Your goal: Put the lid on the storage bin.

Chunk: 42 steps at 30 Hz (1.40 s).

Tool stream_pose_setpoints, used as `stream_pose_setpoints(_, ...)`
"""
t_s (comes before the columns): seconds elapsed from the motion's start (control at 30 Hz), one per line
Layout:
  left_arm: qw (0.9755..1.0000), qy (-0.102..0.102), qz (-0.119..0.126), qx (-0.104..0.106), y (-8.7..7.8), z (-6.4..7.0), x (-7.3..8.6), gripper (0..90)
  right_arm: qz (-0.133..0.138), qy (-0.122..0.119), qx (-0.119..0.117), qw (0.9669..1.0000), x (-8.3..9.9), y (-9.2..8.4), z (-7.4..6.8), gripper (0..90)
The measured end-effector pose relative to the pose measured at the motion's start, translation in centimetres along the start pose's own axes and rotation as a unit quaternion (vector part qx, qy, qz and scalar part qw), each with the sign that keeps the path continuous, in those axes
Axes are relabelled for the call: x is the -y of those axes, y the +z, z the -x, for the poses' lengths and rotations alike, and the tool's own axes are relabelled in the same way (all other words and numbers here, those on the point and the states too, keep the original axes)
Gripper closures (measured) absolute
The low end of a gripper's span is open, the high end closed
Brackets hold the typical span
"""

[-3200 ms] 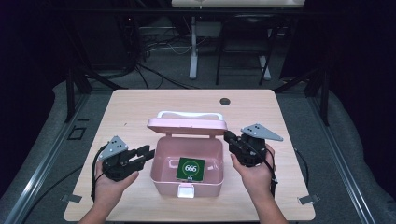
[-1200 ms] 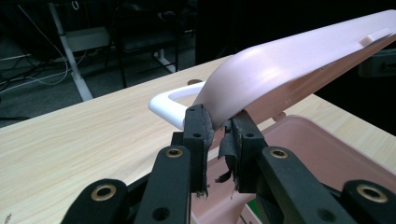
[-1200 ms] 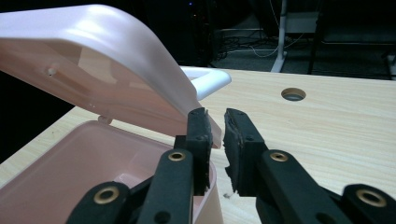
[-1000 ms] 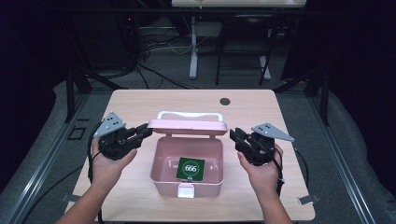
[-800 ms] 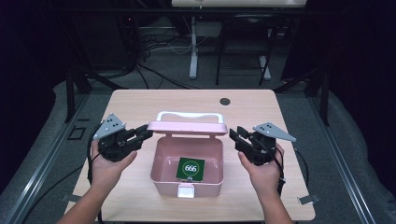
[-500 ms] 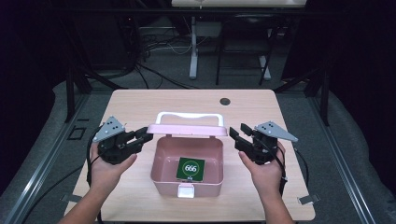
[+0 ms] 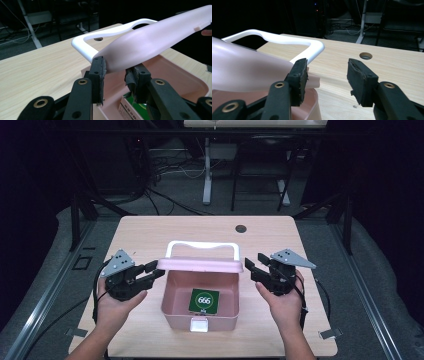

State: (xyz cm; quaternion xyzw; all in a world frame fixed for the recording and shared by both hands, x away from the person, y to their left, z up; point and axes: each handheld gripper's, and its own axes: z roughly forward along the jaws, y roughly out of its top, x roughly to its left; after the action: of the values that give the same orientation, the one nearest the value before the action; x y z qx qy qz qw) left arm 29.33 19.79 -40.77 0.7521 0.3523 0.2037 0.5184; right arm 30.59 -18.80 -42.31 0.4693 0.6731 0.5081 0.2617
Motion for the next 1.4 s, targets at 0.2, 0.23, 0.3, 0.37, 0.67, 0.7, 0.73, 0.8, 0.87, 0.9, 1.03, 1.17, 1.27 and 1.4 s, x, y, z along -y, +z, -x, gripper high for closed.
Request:
stream_pose_setpoints(0.2,1.0000,0.001,0.002,0.001,-0.4,0.1,0.2,67.0,-0.028,-0.009,0.008,0.9995,0.2,0.5,-0.1,42.8)
stream_pose_setpoints(0.23,1.0000,0.001,0.002,0.002,-0.5,0.1,0.3,67.0,-0.028,-0.011,0.008,0.9995,0.2,0.6,-0.2,42.7)
stream_pose_setpoints(0.3,1.0000,0.002,0.002,0.002,-0.6,0.2,0.4,66.9,-0.026,-0.012,0.009,0.9995,0.2,0.5,-0.2,42.4)
stream_pose_setpoints(0.37,1.0000,0.004,0.000,0.003,-0.7,0.2,0.4,66.9,-0.027,-0.014,0.010,0.9995,0.2,0.5,-0.2,42.4)
stream_pose_setpoints(0.67,0.9999,0.005,0.002,0.008,-1.2,0.4,1.0,67.0,-0.035,-0.004,0.014,0.9993,0.2,0.5,-0.1,42.4)
stream_pose_setpoints(0.7,1.0000,0.005,0.003,0.007,-1.2,0.5,1.0,67.0,-0.035,-0.003,0.013,0.9993,0.2,0.5,0.0,42.4)
stream_pose_setpoints(0.73,1.0000,0.006,0.004,0.007,-1.2,0.5,1.1,67.0,-0.035,-0.001,0.013,0.9993,0.2,0.4,0.0,42.4)
stream_pose_setpoints(0.8,0.9999,0.007,0.004,0.009,-1.4,0.6,1.2,67.0,-0.034,-0.001,0.012,0.9993,0.2,0.4,0.0,42.5)
stream_pose_setpoints(0.87,0.9999,0.007,0.004,0.009,-1.5,0.7,1.3,67.0,-0.033,-0.002,0.011,0.9994,0.1,0.3,0.0,42.8)
stream_pose_setpoints(0.9,0.9999,0.008,0.006,0.009,-1.5,0.7,1.3,67.0,-0.033,-0.002,0.011,0.9994,0.1,0.3,0.0,42.8)
stream_pose_setpoints(1.03,0.9999,0.011,0.005,0.009,-1.6,1.0,1.7,67.0,-0.034,-0.009,0.007,0.9994,0.2,0.4,-0.1,45.0)
stream_pose_setpoints(1.17,0.9999,0.010,0.005,0.012,-1.8,1.2,2.1,67.0,-0.032,-0.012,0.009,0.9994,0.2,0.4,-0.2,45.4)
stream_pose_setpoints(1.27,0.9999,0.010,0.005,0.012,-1.9,1.3,2.4,67.0,-0.029,-0.014,0.008,0.9995,0.2,0.4,-0.2,45.4)
stream_pose_setpoints(1.4,0.9998,0.008,0.006,0.015,-2.0,1.5,3.0,66.9,-0.028,-0.019,0.009,0.9994,0.2,0.4,-0.2,45.5)
